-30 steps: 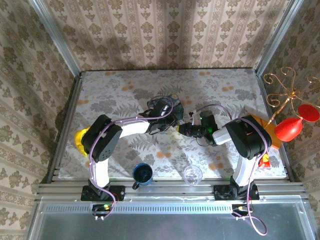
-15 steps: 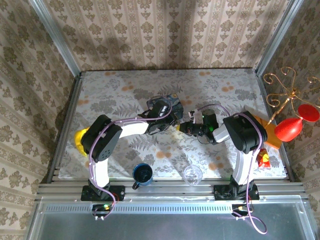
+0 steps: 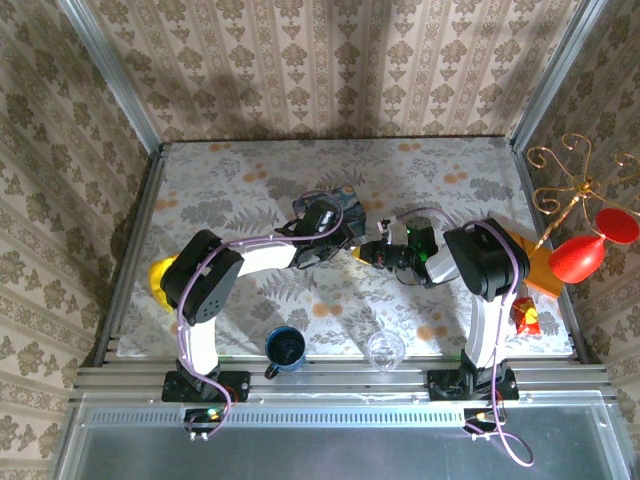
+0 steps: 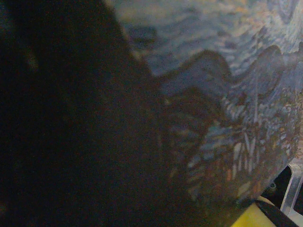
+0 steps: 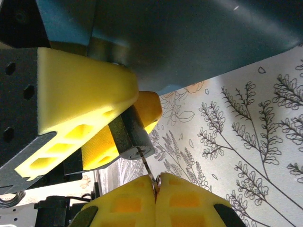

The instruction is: Unlock a padlock with a key

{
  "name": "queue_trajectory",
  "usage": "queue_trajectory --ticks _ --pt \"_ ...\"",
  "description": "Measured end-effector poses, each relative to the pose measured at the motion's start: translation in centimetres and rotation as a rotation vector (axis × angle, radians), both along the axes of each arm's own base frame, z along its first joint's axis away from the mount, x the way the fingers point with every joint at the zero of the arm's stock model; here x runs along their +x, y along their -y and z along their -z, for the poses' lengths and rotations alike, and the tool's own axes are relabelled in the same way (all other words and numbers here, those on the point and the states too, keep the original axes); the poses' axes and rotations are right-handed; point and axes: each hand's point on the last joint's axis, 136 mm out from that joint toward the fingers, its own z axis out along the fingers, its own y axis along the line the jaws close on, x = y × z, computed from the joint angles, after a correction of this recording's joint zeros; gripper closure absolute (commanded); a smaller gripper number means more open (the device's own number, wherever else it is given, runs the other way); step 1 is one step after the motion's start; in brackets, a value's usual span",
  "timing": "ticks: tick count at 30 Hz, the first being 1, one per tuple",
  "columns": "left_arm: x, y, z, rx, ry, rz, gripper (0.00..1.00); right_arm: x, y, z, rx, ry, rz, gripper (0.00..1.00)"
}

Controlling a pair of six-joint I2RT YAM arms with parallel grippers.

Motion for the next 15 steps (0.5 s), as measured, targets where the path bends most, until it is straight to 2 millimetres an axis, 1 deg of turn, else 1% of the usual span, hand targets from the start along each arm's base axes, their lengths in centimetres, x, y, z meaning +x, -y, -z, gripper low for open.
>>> queue_trajectory --ticks 8,15 --pt "-0.03 -0.01 0.03 -0.001 -0.004 -0.002 1.0 -0.1 -0.17 -0.14 -0.1 0.029 0.017 1.0" --pt "0.24 -0.22 0.05 0.007 0.006 -0.016 1.0 0.66 -0.47 -0.06 -0.153 0.018 -0.009 1.0"
